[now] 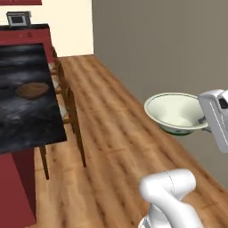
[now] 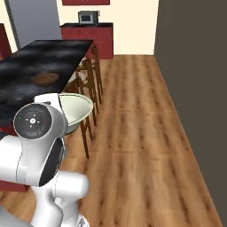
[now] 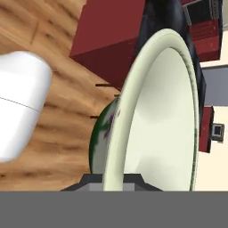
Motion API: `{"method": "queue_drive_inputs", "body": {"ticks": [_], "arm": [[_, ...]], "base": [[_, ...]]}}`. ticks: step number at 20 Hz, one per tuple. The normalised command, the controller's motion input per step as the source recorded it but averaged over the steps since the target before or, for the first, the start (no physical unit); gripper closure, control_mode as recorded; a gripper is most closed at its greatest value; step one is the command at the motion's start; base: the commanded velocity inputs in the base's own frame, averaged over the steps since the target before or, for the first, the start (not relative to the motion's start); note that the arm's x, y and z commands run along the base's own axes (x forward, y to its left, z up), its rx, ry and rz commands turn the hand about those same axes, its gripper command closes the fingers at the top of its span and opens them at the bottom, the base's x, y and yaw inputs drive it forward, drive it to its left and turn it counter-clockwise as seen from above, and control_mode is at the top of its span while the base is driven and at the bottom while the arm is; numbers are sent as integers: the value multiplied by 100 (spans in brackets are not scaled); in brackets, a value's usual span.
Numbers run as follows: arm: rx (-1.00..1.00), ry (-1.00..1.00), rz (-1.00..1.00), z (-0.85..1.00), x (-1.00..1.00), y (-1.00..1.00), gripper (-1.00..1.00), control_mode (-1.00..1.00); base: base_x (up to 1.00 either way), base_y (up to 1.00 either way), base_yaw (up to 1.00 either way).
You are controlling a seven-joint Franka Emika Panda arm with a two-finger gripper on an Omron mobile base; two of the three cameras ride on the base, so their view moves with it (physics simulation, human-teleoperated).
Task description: Pick up the bowls from the cabinet and place each bowl in front of a stool on the dining counter.
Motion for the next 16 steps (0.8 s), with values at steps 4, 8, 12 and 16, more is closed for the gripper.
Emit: {"method": "queue_drive_inputs", "body": {"ticks": [4,8,12,16], "arm": [[0,0,0,0,0,0,100,100],[0,0,0,0,0,0,100,100],[0,0,0,0,0,0,100,100],[0,0,0,0,0,0,100,100]], "base": [[100,-98,27],[100,-55,31],[100,-46,30],[100,-75,38]]}}
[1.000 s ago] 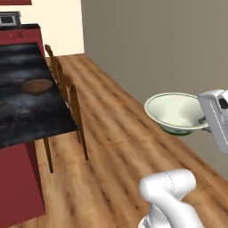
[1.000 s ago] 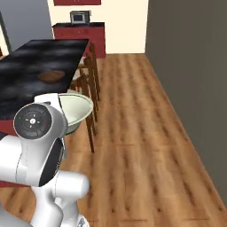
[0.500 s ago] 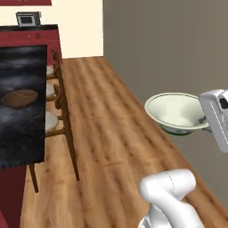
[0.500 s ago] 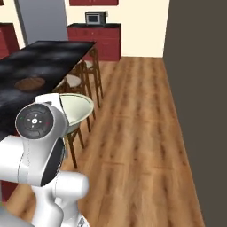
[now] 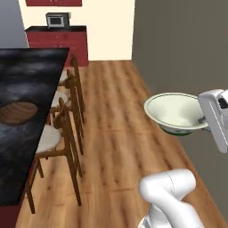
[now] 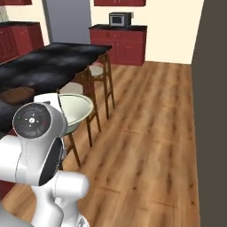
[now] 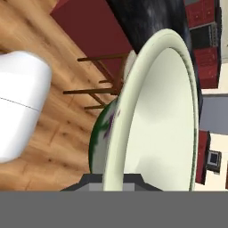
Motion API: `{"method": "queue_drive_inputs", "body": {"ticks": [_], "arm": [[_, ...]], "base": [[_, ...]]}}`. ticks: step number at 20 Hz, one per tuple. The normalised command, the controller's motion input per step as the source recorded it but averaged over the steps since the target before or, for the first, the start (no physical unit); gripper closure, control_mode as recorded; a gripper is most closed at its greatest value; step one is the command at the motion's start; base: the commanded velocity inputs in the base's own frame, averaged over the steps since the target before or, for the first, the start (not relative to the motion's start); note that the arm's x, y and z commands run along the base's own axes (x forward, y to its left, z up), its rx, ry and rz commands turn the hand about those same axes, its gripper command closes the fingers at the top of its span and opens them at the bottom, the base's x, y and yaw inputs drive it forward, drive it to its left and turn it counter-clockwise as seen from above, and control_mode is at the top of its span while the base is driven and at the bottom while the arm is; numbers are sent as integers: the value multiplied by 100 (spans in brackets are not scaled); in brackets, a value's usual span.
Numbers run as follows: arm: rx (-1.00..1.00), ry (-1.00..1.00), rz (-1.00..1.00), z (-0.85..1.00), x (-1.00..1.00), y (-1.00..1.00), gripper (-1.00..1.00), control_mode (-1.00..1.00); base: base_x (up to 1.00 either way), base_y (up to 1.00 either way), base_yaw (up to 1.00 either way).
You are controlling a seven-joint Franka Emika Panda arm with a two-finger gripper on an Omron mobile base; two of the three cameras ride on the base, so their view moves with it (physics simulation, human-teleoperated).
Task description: Pick up the bowls from the cabinet and place each bowl in front of a stool on the dining counter.
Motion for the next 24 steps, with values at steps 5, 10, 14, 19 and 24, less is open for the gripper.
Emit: {"method": "queue_drive_inputs", "body": {"ticks": [5,10,14,19,24], "arm": [[0,0,0,0,0,0,100,100],[0,0,0,0,0,0,100,100],[0,0,0,0,0,0,100,100],[0,0,0,0,0,0,100,100],[0,0,0,0,0,0,100,100]], "base": [[97,-95,36],[100,-74,50],[100,-54,61],[92,-74,57],[70,-88,54]]}}
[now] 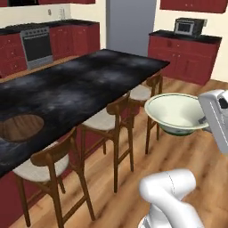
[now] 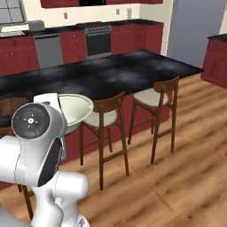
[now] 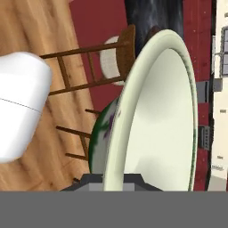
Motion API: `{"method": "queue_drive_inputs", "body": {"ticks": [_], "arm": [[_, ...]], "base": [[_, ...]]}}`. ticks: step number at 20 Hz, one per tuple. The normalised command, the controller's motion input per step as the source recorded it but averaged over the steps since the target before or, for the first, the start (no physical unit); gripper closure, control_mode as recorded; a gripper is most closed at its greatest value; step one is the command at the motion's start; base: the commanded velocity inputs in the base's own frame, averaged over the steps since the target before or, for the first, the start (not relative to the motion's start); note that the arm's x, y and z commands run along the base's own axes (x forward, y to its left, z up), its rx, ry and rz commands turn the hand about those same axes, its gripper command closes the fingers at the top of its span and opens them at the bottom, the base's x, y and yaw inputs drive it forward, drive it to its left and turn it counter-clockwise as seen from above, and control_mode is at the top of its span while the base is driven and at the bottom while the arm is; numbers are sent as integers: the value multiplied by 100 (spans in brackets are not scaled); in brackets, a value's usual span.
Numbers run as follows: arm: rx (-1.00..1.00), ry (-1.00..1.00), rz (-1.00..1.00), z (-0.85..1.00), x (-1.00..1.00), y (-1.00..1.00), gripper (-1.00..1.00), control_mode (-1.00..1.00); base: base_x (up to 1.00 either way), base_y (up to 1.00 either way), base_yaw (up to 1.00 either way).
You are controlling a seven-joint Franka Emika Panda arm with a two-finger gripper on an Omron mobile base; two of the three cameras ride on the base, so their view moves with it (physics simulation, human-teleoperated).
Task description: Pick up the bowls from the cabinet and place each bowl in front of a stool on the dining counter.
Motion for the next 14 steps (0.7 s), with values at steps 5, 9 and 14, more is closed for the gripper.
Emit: {"method": "queue_drive_inputs", "body": {"ticks": [5,9,14], "arm": [[0,0,0,0,0,0,100,100],[0,0,0,0,0,0,100,100],[0,0,0,0,0,0,100,100]], "base": [[68,-79,56],[54,-94,52],[43,-68,57]]}}
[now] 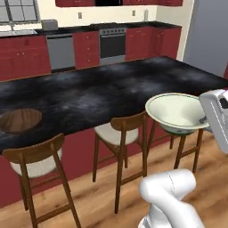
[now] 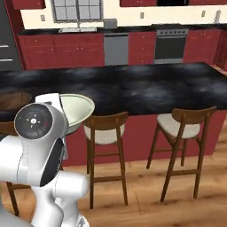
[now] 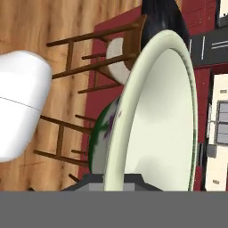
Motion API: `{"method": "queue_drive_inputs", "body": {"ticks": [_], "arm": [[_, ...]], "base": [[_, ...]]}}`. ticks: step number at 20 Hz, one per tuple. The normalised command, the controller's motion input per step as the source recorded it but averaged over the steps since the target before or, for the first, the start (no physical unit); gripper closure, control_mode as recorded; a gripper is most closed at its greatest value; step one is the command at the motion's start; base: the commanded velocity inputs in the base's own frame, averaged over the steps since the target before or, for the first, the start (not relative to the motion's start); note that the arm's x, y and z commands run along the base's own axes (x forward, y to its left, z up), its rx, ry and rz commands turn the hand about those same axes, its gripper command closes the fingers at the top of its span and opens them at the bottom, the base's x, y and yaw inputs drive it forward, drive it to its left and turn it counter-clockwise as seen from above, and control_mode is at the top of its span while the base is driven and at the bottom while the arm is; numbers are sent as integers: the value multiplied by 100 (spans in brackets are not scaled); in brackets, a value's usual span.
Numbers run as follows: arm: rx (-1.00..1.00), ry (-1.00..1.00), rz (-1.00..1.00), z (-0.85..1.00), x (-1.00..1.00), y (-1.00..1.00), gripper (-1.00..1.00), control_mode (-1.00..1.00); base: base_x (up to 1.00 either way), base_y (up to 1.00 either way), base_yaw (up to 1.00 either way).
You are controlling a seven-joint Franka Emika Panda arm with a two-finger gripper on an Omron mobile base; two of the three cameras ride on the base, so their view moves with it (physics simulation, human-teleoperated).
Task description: Pick up the bowls from the cabinet and place each bowl in front of a stool on the dining counter.
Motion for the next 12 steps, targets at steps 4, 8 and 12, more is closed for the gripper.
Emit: {"method": "queue_drive_inputs", "body": {"ticks": [4,8,12], "arm": [[0,0,0,0,0,0,100,100],[0,0,0,0,0,0,100,100],[0,0,0,0,0,0,100,100]], "base": [[59,-36,67],[82,-71,35],[50,-73,1]]}}
